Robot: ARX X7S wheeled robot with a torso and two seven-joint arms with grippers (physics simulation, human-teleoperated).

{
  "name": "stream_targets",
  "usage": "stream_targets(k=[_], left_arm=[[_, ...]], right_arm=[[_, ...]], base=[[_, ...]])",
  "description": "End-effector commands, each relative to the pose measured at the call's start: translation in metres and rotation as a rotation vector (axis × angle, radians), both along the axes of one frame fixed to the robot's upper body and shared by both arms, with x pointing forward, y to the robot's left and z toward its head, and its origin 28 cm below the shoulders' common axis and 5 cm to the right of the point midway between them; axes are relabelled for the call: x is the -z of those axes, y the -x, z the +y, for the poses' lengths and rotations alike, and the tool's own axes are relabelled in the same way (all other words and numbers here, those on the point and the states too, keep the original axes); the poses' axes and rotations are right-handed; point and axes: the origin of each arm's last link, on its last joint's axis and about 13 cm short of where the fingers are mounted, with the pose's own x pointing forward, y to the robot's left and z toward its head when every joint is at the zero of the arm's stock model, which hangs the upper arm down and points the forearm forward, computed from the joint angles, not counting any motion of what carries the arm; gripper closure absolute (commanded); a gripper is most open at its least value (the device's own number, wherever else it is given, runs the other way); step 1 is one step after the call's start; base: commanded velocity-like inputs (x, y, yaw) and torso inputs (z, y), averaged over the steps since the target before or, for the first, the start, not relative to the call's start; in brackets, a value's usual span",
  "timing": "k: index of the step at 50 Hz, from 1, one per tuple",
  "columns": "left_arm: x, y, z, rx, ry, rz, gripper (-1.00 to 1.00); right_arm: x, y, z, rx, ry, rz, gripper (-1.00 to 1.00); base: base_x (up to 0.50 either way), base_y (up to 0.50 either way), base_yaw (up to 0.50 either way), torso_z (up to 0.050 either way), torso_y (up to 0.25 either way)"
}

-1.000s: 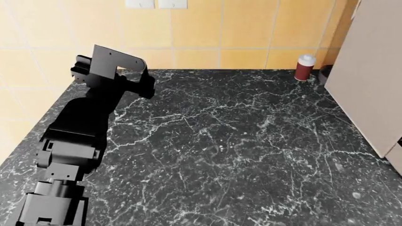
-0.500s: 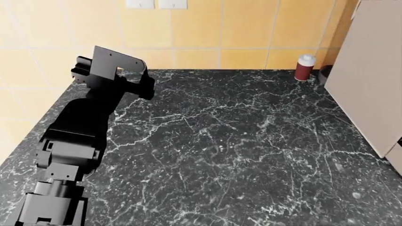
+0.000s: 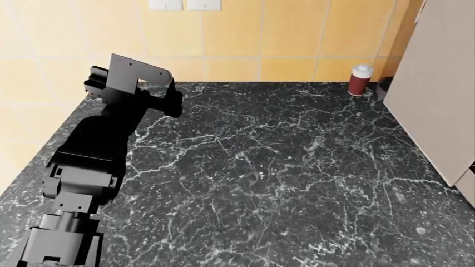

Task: A wet mug is on the counter and needs to be dried. Pick it up and place it upside down in the open cabinet.

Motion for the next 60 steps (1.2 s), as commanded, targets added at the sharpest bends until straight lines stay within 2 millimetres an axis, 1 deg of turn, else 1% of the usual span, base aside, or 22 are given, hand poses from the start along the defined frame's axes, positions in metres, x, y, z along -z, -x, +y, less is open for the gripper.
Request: stream_targets(k=[1,12,15,23,26,31,42,51,56,60], left_arm=[[-0.001,0.0,-0.001,0.003,0.002,-0.005,-1.0],[-0.001,0.0,-0.001,0.005,0.004,-0.008,-1.0],[-0.001,0.0,-0.001,0.005,0.005,-0.008,-1.0],[-0.002,0.0,0.0,0.002,0.007,-0.01,-1.0],[-0.003,0.0,0.0,0.004,0.008,-0.011,-1.0],[-0.003,0.0,0.0,0.002,0.009,-0.011,-1.0],[-0.002,0.0,0.0,0.003,0.012,-0.009,-1.0],[-0.003,0.0,0.001,0.003,0.016,-0.01,-1.0],[-0.003,-0.001,0.001,0.003,0.017,-0.01,-1.0],[-0.003,-0.002,0.001,0.001,0.018,-0.009,-1.0]], right_arm=[[0.048,-0.041,-0.011,0.074,-0.084,0.268,-1.0],[0.042,-0.036,-0.009,0.066,-0.096,0.188,-1.0],[0.039,-0.031,-0.009,0.058,-0.098,0.134,-1.0],[0.016,0.001,-0.002,-0.018,-0.08,-0.09,-1.0],[0.011,0.011,0.001,-0.04,-0.064,-0.131,-1.0],[0.008,0.02,0.004,-0.054,-0.045,-0.158,-1.0],[0.007,0.041,0.019,-0.09,0.029,-0.178,-1.0],[0.01,0.049,0.039,-0.151,0.093,-0.176,-1.0],[0.017,0.049,0.048,-0.212,0.093,-0.145,-1.0],[0.03,0.049,0.054,-0.278,0.09,-0.1,-1.0]], base=[[0.0,0.0,0.0,0.0,0.0],[0.0,0.0,0.0,0.0,0.0],[0.0,0.0,0.0,0.0,0.0],[0.0,0.0,0.0,0.0,0.0],[0.0,0.0,0.0,0.0,0.0],[0.0,0.0,0.0,0.0,0.0],[0.0,0.0,0.0,0.0,0.0],[0.0,0.0,0.0,0.0,0.0],[0.0,0.0,0.0,0.0,0.0],[0.0,0.0,0.0,0.0,0.0]])
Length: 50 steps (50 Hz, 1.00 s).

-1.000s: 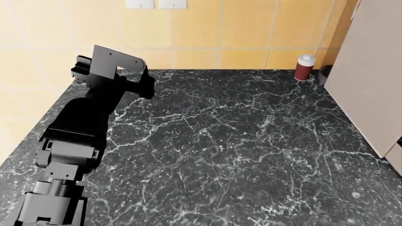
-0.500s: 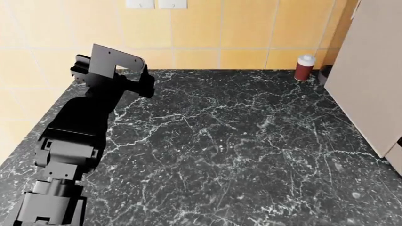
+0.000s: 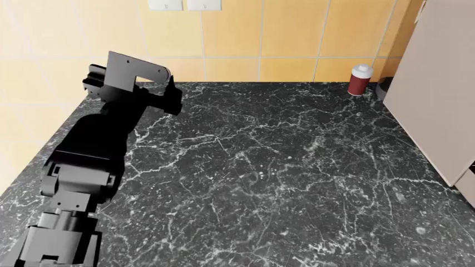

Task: A wet mug is on the counter and needs to be dried. Pick it up and place it upside down in the open cabinet.

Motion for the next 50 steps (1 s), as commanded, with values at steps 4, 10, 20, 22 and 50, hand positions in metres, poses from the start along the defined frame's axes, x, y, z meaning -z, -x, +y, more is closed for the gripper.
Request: stream_targets(k=[4,10,20,22,50], left_arm=[[0.001,-0.002,0.0,-0.005,0.002,0.002,-1.0],[0.0,-0.002,-0.001,-0.006,0.003,0.002,-1.0],[-0.001,-0.003,-0.001,-0.006,0.008,0.003,-1.0],[-0.002,-0.003,-0.001,-0.006,0.009,0.003,-1.0],[-0.004,-0.005,-0.001,-0.009,0.02,0.001,-1.0]], right_arm=[[0.035,0.009,0.027,-0.186,0.053,0.109,-1.0],[0.057,0.019,0.042,-0.286,0.094,0.163,-1.0],[0.077,0.031,0.053,-0.384,0.101,0.236,-1.0],[0.082,0.032,0.055,-0.397,0.105,0.247,-1.0],[0.138,0.026,0.047,-0.457,0.0,0.363,-1.0]], base=[[0.0,0.0,0.0,0.0,0.0],[0.0,0.0,0.0,0.0,0.0],[0.0,0.0,0.0,0.0,0.0],[0.0,0.0,0.0,0.0,0.0],[0.0,0.0,0.0,0.0,0.0]])
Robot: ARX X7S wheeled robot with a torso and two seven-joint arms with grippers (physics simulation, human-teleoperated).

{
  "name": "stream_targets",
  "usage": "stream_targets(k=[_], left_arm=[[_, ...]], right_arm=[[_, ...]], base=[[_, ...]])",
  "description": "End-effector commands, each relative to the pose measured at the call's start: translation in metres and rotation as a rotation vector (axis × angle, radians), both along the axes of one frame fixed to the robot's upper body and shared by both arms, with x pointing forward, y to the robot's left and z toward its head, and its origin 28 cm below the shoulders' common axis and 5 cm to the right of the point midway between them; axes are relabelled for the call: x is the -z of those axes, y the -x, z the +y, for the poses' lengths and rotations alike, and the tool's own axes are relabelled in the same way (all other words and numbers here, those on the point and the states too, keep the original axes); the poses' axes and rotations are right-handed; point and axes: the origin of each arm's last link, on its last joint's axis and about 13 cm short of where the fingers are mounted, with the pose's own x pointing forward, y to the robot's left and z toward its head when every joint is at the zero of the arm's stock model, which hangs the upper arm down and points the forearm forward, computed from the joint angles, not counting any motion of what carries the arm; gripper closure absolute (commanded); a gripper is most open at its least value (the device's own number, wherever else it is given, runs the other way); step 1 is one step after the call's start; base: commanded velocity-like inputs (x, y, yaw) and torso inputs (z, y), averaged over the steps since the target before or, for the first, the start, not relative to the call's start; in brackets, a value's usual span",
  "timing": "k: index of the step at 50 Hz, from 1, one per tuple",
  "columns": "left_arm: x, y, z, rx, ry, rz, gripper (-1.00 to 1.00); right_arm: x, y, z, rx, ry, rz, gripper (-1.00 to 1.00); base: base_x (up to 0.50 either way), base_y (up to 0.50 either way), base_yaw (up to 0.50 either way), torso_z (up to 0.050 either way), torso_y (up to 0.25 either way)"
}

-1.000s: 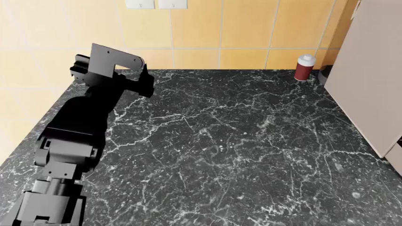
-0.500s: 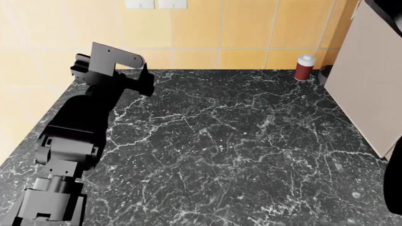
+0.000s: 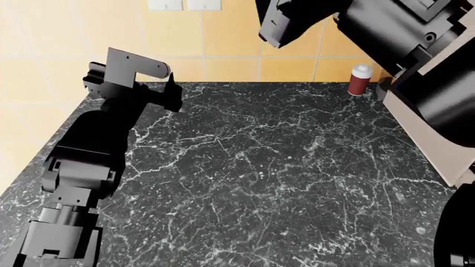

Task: A wet mug is on the counter and needs to be dried. Pick it up and place it upside down in the open cabinet.

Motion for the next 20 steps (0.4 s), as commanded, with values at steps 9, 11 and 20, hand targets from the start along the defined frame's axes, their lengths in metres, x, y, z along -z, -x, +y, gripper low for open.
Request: stream_targets(k=[9,11,20], left_arm=[[0.0,-0.001,0.001,-0.002,0.009,0.002,-1.0],[0.0,-0.001,0.001,-0.002,0.01,0.003,-1.0],[0.0,-0.001,0.0,0.0,0.009,0.004,-1.0]], right_arm=[[0.028,-0.003,-0.008,0.001,-0.048,0.076,-1.0],[0.032,-0.006,-0.009,0.012,-0.049,0.088,-1.0],[0.046,-0.013,-0.013,0.033,-0.057,0.131,-1.0]], base=[[0.0,0.0,0.0,0.0,0.0],[0.0,0.0,0.0,0.0,0.0],[0.0,0.0,0.0,0.0,0.0]])
